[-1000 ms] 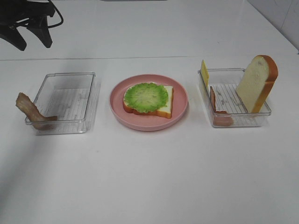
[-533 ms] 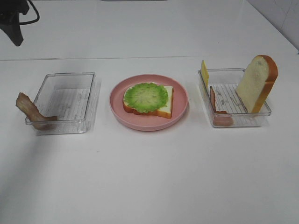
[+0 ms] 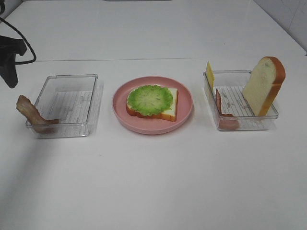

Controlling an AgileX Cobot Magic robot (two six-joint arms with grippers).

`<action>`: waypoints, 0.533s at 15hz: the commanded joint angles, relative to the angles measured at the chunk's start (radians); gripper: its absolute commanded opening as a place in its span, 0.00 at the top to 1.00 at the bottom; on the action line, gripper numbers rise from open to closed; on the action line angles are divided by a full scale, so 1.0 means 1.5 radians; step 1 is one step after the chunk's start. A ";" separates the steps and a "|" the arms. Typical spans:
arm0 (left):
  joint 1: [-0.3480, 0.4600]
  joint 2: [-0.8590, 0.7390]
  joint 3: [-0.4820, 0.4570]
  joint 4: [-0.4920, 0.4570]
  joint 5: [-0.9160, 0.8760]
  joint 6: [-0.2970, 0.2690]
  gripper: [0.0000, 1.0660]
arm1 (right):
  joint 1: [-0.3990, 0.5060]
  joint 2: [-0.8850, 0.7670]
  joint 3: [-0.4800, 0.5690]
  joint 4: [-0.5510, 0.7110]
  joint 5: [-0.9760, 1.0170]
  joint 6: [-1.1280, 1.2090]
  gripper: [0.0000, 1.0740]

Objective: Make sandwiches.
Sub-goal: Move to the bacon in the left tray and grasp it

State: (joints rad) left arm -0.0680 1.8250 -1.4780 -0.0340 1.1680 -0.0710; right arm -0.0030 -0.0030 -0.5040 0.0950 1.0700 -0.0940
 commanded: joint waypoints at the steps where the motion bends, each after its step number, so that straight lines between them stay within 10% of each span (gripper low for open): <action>1: 0.000 0.009 0.017 -0.022 -0.060 -0.011 0.42 | -0.005 -0.009 0.001 0.003 -0.006 0.001 0.23; 8: 0.000 0.128 0.017 -0.029 -0.128 -0.019 0.42 | -0.005 -0.009 0.001 0.003 -0.006 0.001 0.23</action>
State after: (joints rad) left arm -0.0680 2.0110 -1.4580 -0.0650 0.9940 -0.0900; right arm -0.0030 -0.0030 -0.5040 0.0950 1.0700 -0.0940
